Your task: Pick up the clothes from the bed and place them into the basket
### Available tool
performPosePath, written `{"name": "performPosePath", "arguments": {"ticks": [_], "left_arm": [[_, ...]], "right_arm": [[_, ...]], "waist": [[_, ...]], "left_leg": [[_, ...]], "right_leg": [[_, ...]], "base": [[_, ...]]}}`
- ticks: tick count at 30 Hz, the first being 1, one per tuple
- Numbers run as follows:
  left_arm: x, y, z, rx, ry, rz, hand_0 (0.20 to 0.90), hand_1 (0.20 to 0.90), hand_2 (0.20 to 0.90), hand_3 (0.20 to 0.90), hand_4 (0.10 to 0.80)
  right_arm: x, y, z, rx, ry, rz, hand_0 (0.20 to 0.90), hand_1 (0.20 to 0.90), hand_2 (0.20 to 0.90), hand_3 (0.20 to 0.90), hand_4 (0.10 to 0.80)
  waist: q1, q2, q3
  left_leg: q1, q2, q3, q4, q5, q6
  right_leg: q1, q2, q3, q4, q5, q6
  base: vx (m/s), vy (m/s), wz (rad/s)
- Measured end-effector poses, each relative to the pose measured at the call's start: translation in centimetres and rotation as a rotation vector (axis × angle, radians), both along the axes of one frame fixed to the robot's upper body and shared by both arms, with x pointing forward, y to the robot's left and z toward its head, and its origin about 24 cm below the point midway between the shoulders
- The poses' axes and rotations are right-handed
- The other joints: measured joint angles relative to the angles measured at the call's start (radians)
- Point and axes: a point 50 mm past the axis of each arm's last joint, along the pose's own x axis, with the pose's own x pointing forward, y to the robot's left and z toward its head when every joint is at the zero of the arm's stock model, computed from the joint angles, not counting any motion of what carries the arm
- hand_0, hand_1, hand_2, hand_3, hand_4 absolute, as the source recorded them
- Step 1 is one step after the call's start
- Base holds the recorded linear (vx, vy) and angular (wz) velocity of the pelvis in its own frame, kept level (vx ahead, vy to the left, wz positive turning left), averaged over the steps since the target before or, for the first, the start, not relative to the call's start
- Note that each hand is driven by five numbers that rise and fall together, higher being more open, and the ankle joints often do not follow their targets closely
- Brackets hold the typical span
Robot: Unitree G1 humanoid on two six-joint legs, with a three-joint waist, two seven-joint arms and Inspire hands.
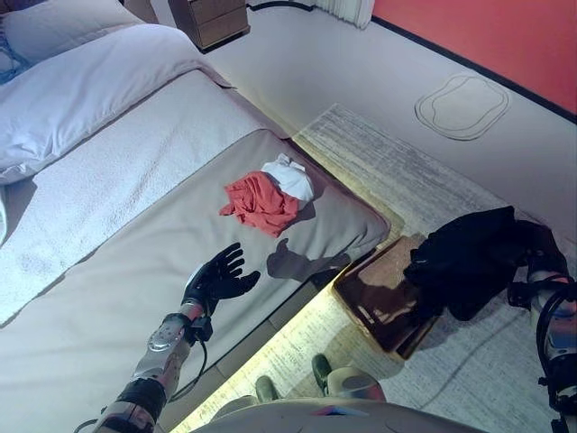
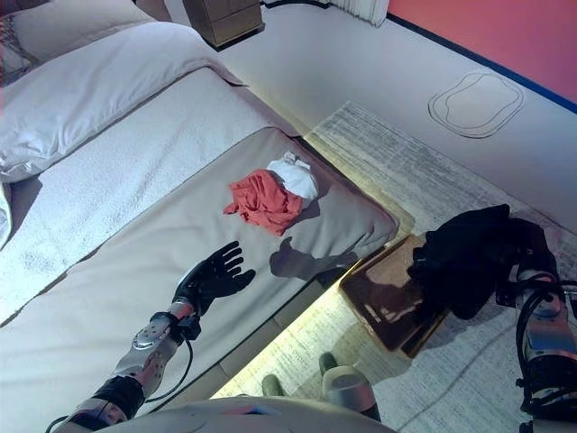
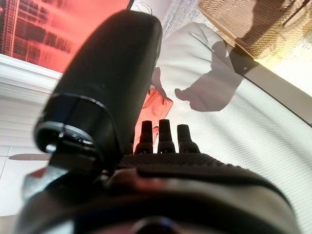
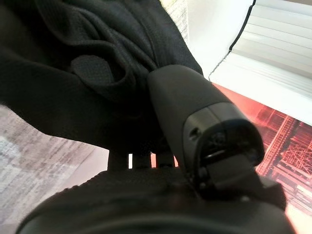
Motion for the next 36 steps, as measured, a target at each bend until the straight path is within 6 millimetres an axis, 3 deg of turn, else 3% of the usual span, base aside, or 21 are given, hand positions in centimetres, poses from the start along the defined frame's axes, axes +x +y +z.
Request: {"name": "performPosePath", "arguments": {"ticks": [13, 15, 16, 17, 23, 36], "left_arm": [[-0.5, -0.3, -0.4, 0.021, 0.021, -0.050, 0.900, 0.900, 0.900, 0.900, 0.800], [-0.6, -0.3, -0.5, 0.022, 0.025, -0.050, 0.900, 0.900, 0.900, 0.900, 0.800], [-0.6, -0.4, -0.5, 0.022, 0.026, -0.055, 0.900, 0.900, 0.900, 0.900, 0.800], [-0.6, -0.5, -0.5, 0.019, 0.027, -0.061, 0.900, 0.900, 0.900, 0.900, 0.800], [-0.9, -0.4, -0.9, 0.020, 0.044, -0.066, 0.900, 0.900, 0.900, 0.900, 0.800], [-1.2, -0.5, -1.1, 0.013, 0.057, -0.088, 0.900, 0.900, 0.900, 0.900, 0.800]], "right_arm": [[-1.3, 0.5, -4.0, 0.097, 0.112, -0.041, 0.300, 0.300, 0.300, 0.200, 0.100], [-1.3, 0.9, -4.5, 0.100, 0.129, -0.032, 0.387, 0.387, 0.387, 0.302, 0.202], [-1.4, 1.1, -4.7, 0.099, 0.144, -0.026, 0.599, 0.599, 0.599, 0.549, 0.449], [-1.5, 1.1, -5.0, 0.104, 0.154, -0.031, 0.900, 0.900, 0.900, 0.900, 0.800], [-2.3, 1.0, -6.0, 0.099, 0.216, -0.041, 0.900, 0.900, 0.900, 0.900, 0.800], [-1.1, 1.4, -5.4, 0.081, 0.176, -0.001, 0.900, 0.900, 0.900, 0.900, 0.800]], "waist": [[0.025, 0.034, -0.020], [0.025, 0.034, -0.020], [0.025, 0.035, -0.021], [0.026, 0.038, -0.022], [0.031, 0.047, -0.026], [0.051, 0.056, -0.032]], "left_leg": [[-0.035, 0.004, -0.007, 0.000, 0.004, -0.006], [-0.036, 0.004, -0.010, 0.000, 0.006, -0.006], [-0.036, 0.004, -0.012, 0.000, 0.008, -0.006], [-0.038, 0.004, -0.015, 0.000, 0.010, -0.006], [-0.040, 0.005, -0.029, -0.001, 0.015, -0.007], [-0.040, 0.005, -0.032, 0.000, 0.016, -0.007]], "right_leg": [[-0.017, 0.001, -0.009, -0.034, 0.038, -0.006], [-0.017, 0.001, -0.012, -0.034, 0.038, -0.006], [-0.017, 0.001, -0.014, -0.034, 0.038, -0.006], [-0.017, 0.001, -0.017, -0.034, 0.038, -0.006], [-0.015, 0.001, -0.031, -0.035, 0.039, -0.007], [-0.014, 0.001, -0.034, -0.035, 0.039, -0.007]], "base": [[-0.018, -0.021, 0.02], [-0.006, 0.000, 0.04], [0.005, -0.002, 0.06], [0.006, -0.006, 0.09], [0.000, -0.011, 0.06], [0.000, 0.000, 0.00]]}}
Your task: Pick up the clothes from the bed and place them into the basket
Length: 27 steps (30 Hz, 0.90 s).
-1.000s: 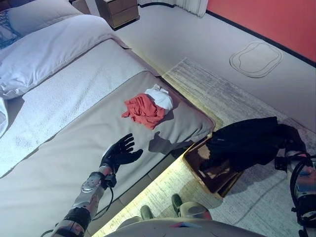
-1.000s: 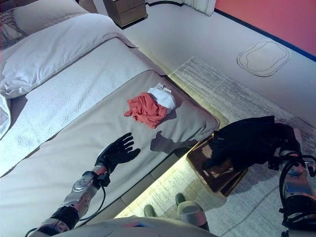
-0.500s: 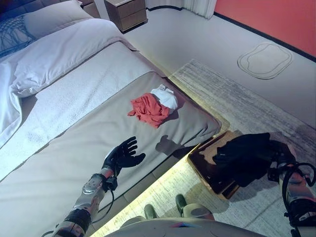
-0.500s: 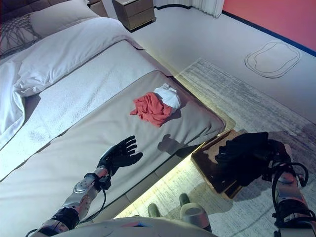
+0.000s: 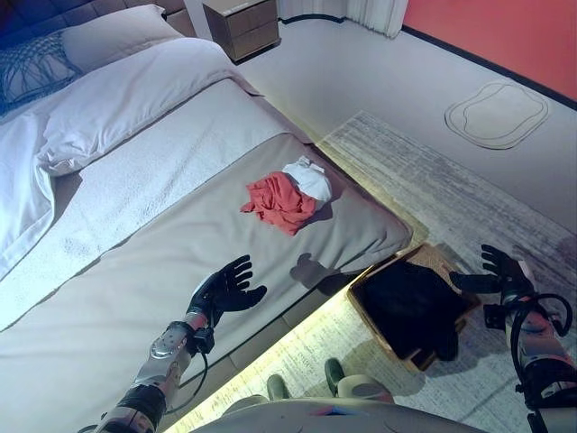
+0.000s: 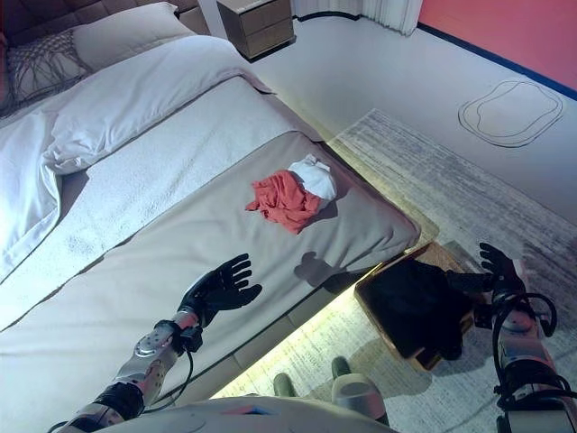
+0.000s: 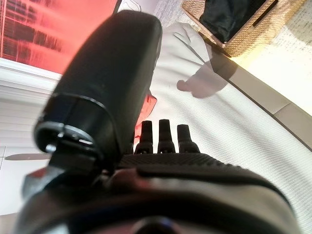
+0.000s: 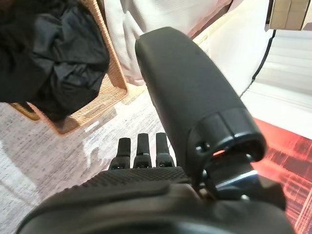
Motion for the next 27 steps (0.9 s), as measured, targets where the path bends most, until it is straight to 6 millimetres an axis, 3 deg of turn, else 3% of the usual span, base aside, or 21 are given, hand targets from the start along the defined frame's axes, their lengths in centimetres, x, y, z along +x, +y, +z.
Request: {"name": "performPosePath", "arguments": {"ticks": [6, 13, 23, 27], "left_arm": [[-0.2, 0.0, -0.1, 0.000, 0.007, 0.002, 0.900, 0.900, 0.900, 0.900, 0.800], [-0.3, -0.3, -0.3, -0.007, 0.010, 0.018, 0.900, 0.900, 0.900, 0.900, 0.800], [-0.7, -0.8, -0.7, -0.004, 0.025, 0.046, 0.900, 0.900, 0.900, 0.900, 0.800], [0.2, -0.8, -0.3, 0.003, 0.007, 0.050, 0.900, 0.900, 0.900, 0.900, 0.800]], "right_arm": [[0.7, 0.5, 0.6, -0.067, 0.002, 0.062, 0.900, 0.900, 0.900, 0.900, 0.800], [4.6, 4.6, 3.3, -0.361, -0.041, 0.299, 0.900, 0.900, 0.900, 0.900, 0.800], [11.7, 8.9, 10.1, -0.943, -0.065, 0.598, 0.900, 0.900, 0.900, 0.900, 0.800], [14.0, 9.8, 12.9, -1.039, -0.084, 0.613, 0.900, 0.900, 0.900, 0.900, 0.800]], "waist": [[0.006, -0.001, 0.000], [0.015, -0.005, 0.003], [0.129, -0.009, 0.006], [0.165, -0.007, 0.052]], "left_leg": [[-0.002, 0.000, -0.003, 0.000, 0.000, 0.000], [-0.018, -0.001, -0.033, 0.000, 0.012, -0.002], [-0.083, -0.003, -0.124, 0.003, 0.049, -0.018], [-0.143, -0.010, -0.171, 0.033, 0.062, -0.030]], "right_leg": [[0.000, 0.000, -0.003, 0.000, 0.000, 0.000], [-0.003, -0.002, -0.028, 0.000, 0.001, -0.001], [-0.033, -0.006, -0.120, 0.000, 0.002, -0.004], [-0.063, -0.012, -0.167, 0.007, 0.005, -0.007]], "base": [[0.000, 0.000, 0.00], [0.001, -0.002, 0.11], [0.000, 0.028, 0.28], [-0.104, 0.037, 0.33]]}}
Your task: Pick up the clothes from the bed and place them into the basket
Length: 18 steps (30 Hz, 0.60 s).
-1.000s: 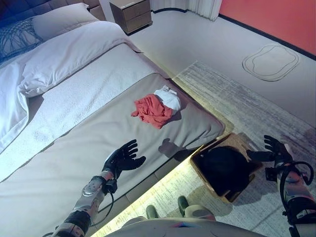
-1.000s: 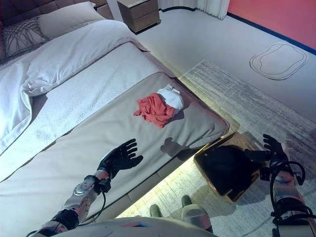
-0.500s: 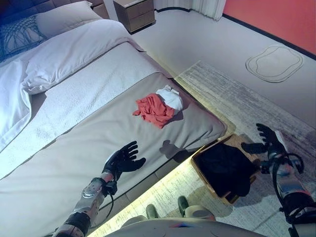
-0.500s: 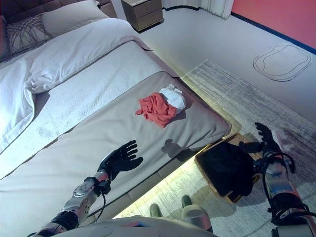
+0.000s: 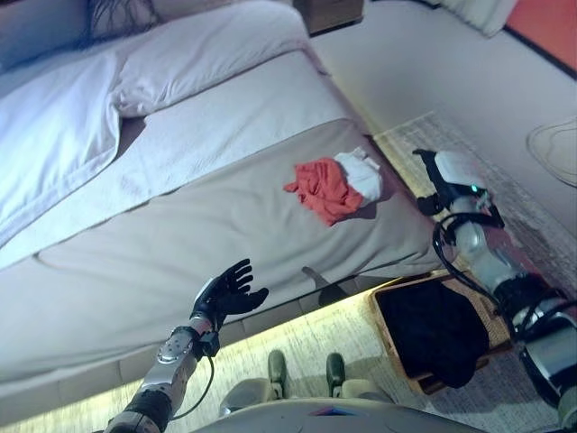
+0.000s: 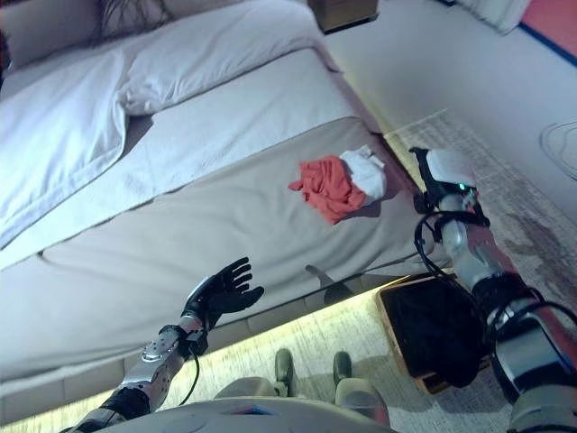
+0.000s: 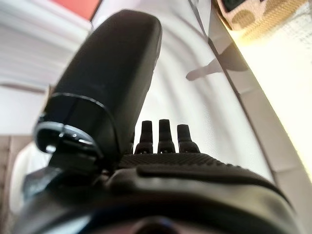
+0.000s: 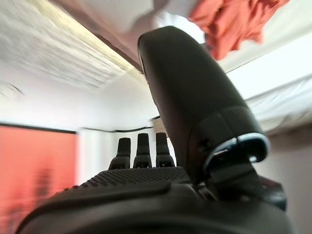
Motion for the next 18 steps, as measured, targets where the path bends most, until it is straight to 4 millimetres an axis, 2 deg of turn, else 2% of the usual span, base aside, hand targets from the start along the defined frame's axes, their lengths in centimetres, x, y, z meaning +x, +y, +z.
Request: {"name": "performPosePath", "arguments": {"ticks": [1, 3, 8, 9, 10, 14, 18], "left_arm": [[0.3, 0.0, 0.1, 0.003, -0.005, 0.001, 0.900, 0.900, 0.900, 0.900, 0.800], [1.1, 0.0, 0.5, 0.000, -0.023, 0.006, 0.900, 0.900, 0.900, 0.900, 0.800], [2.1, -0.3, 1.1, -0.001, -0.051, -0.009, 0.900, 0.900, 0.900, 0.900, 0.800], [2.4, -0.4, 1.3, -0.006, -0.060, -0.006, 0.900, 0.900, 0.900, 0.900, 0.800], [3.0, -0.5, 1.8, -0.008, -0.080, -0.009, 0.900, 0.900, 0.900, 0.900, 0.800], [4.4, -0.6, 3.0, -0.001, -0.141, -0.034, 0.900, 0.900, 0.900, 0.900, 0.800], [4.4, -0.2, 3.1, 0.015, -0.144, -0.035, 0.900, 0.900, 0.900, 0.900, 0.800]], "right_arm": [[0.4, -0.2, 0.6, -0.010, -0.004, -0.013, 0.900, 0.900, 0.900, 0.900, 0.800], [1.2, -0.7, 1.8, -0.036, -0.007, -0.045, 0.900, 0.900, 0.900, 0.900, 0.800], [2.2, -1.4, 3.1, -0.093, 0.004, -0.095, 0.900, 0.900, 0.900, 0.900, 0.800], [2.5, -1.3, 3.7, -0.079, -0.012, -0.099, 0.900, 0.900, 0.900, 0.900, 0.800], [2.7, -1.4, 4.3, -0.052, -0.028, -0.110, 0.900, 0.900, 0.900, 0.900, 0.800], [3.3, -1.4, 5.6, -0.029, -0.052, -0.128, 0.900, 0.900, 0.900, 0.900, 0.800], [3.5, -1.2, 6.1, -0.002, -0.066, -0.138, 0.900, 0.900, 0.900, 0.900, 0.800]], "waist": [[0.015, 0.000, 0.016], [0.041, 0.005, 0.060], [0.098, 0.021, 0.150], [0.114, 0.024, 0.177], [0.121, 0.025, 0.202], [0.151, 0.032, 0.263], [0.184, 0.031, 0.275]], "left_leg": [[-0.017, 0.000, -0.009, 0.002, 0.006, -0.009], [-0.053, -0.003, -0.028, 0.024, 0.008, -0.010], [-0.132, -0.011, -0.070, 0.062, 0.019, -0.018], [-0.155, -0.013, -0.078, 0.085, 0.020, -0.020], [-0.181, -0.019, -0.089, 0.112, 0.020, -0.020], [-0.216, -0.039, -0.113, 0.148, 0.020, -0.020], [-0.245, -0.068, -0.122, 0.166, 0.021, -0.019]], "right_leg": [[-0.016, -0.001, -0.008, 0.005, 0.000, 0.000], [-0.041, -0.004, -0.027, 0.019, 0.000, -0.001], [-0.105, -0.011, -0.075, 0.063, 0.000, -0.002], [-0.130, -0.015, -0.083, 0.096, -0.007, -0.012], [-0.163, -0.023, -0.091, 0.144, -0.027, -0.023], [-0.245, -0.056, -0.114, 0.306, -0.103, -0.029], [-0.332, -0.100, -0.127, 0.458, -0.167, -0.034]], "base": [[-0.091, 0.021, 0.36], [-0.106, 0.011, 0.29], [-0.113, -0.009, 0.23], [-0.122, -0.018, 0.25], [-0.072, -0.008, 0.23], [-0.060, -0.007, 0.26], [-0.030, -0.005, 0.18]]}}
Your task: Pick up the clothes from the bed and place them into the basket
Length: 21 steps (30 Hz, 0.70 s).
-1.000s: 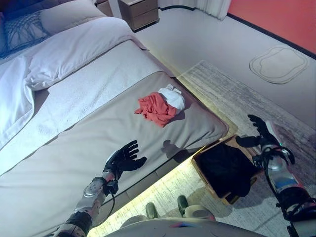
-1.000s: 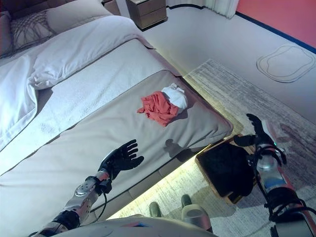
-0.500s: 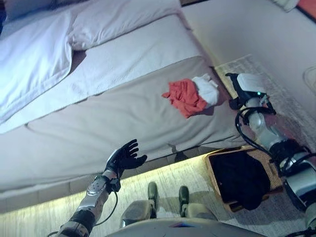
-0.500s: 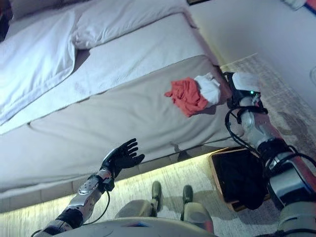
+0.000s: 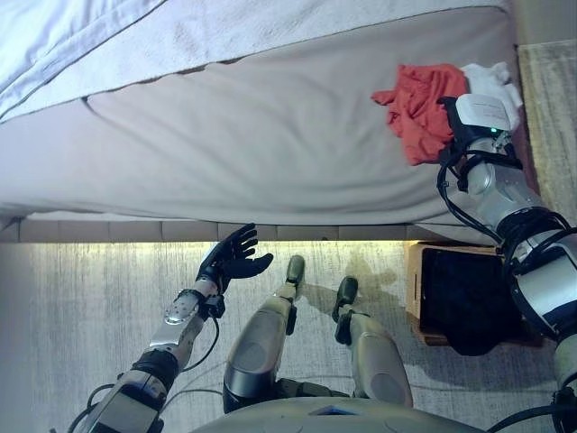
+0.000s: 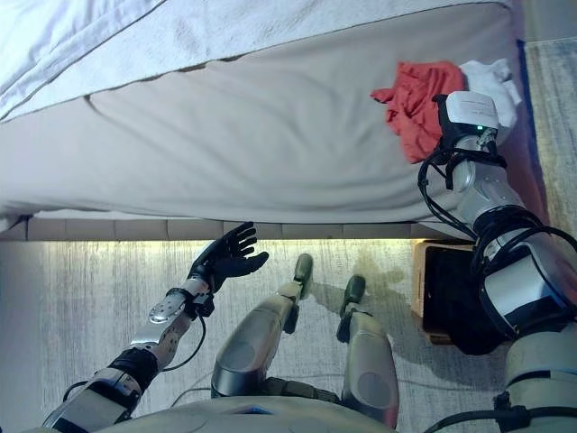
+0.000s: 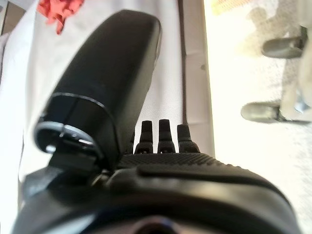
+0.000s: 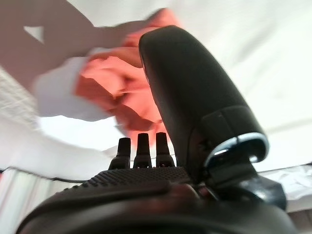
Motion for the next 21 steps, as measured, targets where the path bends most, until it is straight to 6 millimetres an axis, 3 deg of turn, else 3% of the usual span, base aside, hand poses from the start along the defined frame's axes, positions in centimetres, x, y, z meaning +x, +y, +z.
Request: {"name": "performPosePath", "arguments": {"ticks": [6, 15, 21], "left_arm": [[0.3, 0.8, 1.0, -0.021, -0.038, 0.023, 0.900, 0.900, 0.900, 0.900, 0.800], [0.7, -0.8, 2.3, -0.071, -0.097, -0.029, 0.900, 0.900, 0.900, 0.900, 0.800], [0.0, -0.7, 3.2, -0.104, -0.131, -0.021, 0.900, 0.900, 0.900, 0.900, 0.800]], "right_arm": [[0.6, 0.9, 0.5, 0.042, -0.015, -0.011, 0.900, 0.900, 0.900, 0.900, 0.800], [1.0, 0.1, 3.1, 0.051, -0.071, -0.092, 0.900, 0.900, 0.900, 0.900, 0.800], [1.1, -0.4, 4.6, -0.103, -0.017, -0.155, 0.900, 0.900, 0.900, 0.900, 0.800]], "waist": [[0.016, 0.000, 0.014], [0.017, 0.006, 0.021], [0.027, 0.011, 0.029]], "left_leg": [[-0.087, -0.019, -0.006, 0.062, 0.003, 0.005], [-0.280, -0.029, -0.015, 0.162, 0.006, 0.018], [-0.342, -0.029, -0.013, 0.220, -0.003, 0.021]], "right_leg": [[-0.099, -0.029, -0.004, 0.108, -0.035, -0.013], [-0.291, -0.045, -0.004, 0.224, -0.045, -0.029], [-0.351, -0.049, -0.005, 0.274, -0.059, -0.041]], "base": [[-0.013, -0.016, 0.12], [0.003, -0.007, 0.05], [0.001, -0.006, 0.02]]}}
